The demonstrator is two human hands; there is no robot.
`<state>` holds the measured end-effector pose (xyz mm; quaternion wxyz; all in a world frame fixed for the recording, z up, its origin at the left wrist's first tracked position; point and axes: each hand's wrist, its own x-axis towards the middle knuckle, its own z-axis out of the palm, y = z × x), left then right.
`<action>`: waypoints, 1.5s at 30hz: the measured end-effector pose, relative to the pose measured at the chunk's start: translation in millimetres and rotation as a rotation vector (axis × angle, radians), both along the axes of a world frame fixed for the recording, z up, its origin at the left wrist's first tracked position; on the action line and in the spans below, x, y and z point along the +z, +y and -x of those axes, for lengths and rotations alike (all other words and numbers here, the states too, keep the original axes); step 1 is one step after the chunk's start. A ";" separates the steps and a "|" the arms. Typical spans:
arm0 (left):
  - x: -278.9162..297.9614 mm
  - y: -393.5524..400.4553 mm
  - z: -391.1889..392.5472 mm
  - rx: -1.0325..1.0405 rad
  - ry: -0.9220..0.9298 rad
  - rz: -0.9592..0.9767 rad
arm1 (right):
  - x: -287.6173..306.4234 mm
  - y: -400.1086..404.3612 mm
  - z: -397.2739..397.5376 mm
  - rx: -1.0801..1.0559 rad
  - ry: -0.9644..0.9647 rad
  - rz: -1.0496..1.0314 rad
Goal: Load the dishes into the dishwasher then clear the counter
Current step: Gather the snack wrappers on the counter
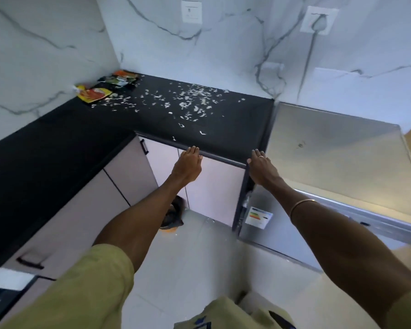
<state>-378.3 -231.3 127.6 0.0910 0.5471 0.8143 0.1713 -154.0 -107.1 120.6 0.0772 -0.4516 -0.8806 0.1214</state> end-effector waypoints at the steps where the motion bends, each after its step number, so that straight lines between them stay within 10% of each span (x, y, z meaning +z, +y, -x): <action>1: 0.4 -3.0 13.4 0.026 -0.003 0.004 | -0.6 4.2 14.6 0.006 0.006 0.009; 25: 23.7 32.5 344.1 0.540 0.007 -0.009 | 22.8 118.7 437.5 0.515 0.046 0.005; 45: 10.5 93.3 624.8 0.563 -0.070 -0.024 | 8.9 169.6 726.9 0.504 0.060 0.076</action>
